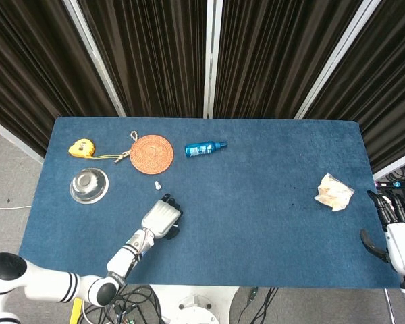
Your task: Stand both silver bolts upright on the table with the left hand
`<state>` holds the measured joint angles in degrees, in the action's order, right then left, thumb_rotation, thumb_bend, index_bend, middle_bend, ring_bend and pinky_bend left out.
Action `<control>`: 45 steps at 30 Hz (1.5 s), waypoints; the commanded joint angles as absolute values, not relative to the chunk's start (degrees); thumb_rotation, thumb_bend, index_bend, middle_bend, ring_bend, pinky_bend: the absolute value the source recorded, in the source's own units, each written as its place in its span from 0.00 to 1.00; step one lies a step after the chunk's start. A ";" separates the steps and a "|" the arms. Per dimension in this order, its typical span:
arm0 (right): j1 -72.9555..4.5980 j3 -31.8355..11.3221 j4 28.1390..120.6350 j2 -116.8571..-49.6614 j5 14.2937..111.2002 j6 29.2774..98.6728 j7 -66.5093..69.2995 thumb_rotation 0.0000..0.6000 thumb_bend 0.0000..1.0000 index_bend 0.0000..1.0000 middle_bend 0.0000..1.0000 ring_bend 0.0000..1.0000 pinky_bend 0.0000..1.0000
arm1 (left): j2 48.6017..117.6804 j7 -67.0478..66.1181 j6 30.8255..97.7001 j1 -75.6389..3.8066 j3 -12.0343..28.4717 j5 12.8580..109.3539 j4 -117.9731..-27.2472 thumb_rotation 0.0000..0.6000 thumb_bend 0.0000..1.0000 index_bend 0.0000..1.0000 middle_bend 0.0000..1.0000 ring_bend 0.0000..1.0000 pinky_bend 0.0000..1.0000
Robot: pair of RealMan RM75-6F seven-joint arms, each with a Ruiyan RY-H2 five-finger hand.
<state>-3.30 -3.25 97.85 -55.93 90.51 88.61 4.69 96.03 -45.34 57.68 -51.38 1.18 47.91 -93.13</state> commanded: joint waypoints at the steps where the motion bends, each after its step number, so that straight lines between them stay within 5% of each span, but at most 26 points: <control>1: -3.29 -3.27 97.85 -55.92 90.50 88.63 4.70 1.00 0.30 0.02 0.15 0.00 0.00 | 96.02 -45.22 57.58 -51.26 1.08 47.82 -92.78 0.81 0.33 0.51 0.32 0.21 0.15; 11: -3.29 -3.32 98.14 -55.86 90.48 88.60 4.36 1.00 0.30 0.02 0.16 0.00 0.00 | 96.76 -44.10 57.26 -50.75 1.03 48.23 -91.05 0.97 0.34 0.53 0.32 0.21 0.15; 45: -3.77 -3.47 98.97 -55.78 90.88 88.16 3.46 1.00 0.30 0.02 0.16 0.00 0.00 | 90.76 -27.11 54.52 -46.34 4.34 54.14 -93.56 0.98 0.35 0.54 0.32 0.19 0.14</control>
<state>-3.77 -3.47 98.97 -55.77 90.88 88.16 3.46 90.78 -27.14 54.56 -46.35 4.34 54.15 -93.59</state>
